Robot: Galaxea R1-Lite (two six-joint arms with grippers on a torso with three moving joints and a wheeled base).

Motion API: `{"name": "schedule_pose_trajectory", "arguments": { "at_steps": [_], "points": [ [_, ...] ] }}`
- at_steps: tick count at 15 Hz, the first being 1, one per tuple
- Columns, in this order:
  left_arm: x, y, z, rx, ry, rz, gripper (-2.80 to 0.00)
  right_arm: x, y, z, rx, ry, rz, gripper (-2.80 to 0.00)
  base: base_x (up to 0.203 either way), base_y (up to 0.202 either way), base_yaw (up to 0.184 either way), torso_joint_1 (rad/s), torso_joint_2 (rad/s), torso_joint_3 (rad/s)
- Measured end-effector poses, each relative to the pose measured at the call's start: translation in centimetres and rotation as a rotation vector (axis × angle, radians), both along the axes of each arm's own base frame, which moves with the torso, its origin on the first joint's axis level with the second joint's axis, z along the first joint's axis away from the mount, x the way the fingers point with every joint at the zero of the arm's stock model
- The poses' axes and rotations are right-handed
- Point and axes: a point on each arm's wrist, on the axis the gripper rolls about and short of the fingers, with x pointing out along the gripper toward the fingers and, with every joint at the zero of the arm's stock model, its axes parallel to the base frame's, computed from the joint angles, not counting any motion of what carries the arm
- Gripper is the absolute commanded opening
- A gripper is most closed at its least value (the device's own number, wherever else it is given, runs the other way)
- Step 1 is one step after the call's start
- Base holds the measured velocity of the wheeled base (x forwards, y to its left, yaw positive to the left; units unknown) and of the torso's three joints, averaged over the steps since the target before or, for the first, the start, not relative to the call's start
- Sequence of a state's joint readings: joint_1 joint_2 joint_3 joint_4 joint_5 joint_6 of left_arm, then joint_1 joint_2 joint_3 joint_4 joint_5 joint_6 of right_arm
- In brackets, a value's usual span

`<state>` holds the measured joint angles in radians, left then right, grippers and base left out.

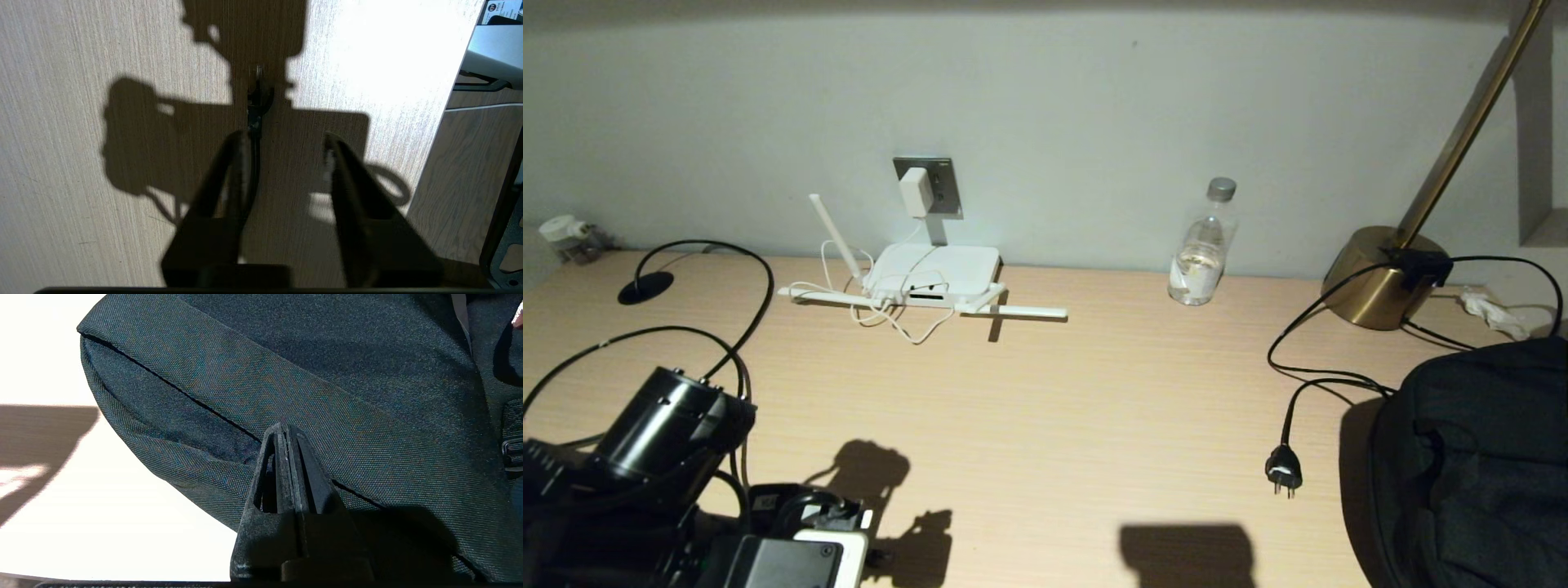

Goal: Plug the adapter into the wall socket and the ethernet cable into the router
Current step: Pick up cable

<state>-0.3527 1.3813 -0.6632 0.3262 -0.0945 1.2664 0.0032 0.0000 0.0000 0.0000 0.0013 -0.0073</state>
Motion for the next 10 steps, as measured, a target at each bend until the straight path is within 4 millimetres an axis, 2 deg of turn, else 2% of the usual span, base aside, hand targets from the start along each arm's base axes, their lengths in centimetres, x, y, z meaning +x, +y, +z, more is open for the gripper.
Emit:
{"name": "schedule_pose_trajectory", "arguments": {
  "at_steps": [5, 10],
  "points": [
    [0.4, -0.1, -0.5, 0.008, 0.017, 0.005, 0.00, 0.0, 0.0, 0.0, 0.000, 0.000, 0.000, -2.80, 0.000, 0.000, 0.000, 0.000, 0.00, 0.000],
    [2.0, -0.6, -0.9, -0.001, 0.007, 0.008, 0.00, 0.0, 0.0, 0.0, 0.000, 0.000, 0.000, -2.80, 0.000, 0.000, 0.000, 0.000, 0.00, 0.000]
  ]
}}
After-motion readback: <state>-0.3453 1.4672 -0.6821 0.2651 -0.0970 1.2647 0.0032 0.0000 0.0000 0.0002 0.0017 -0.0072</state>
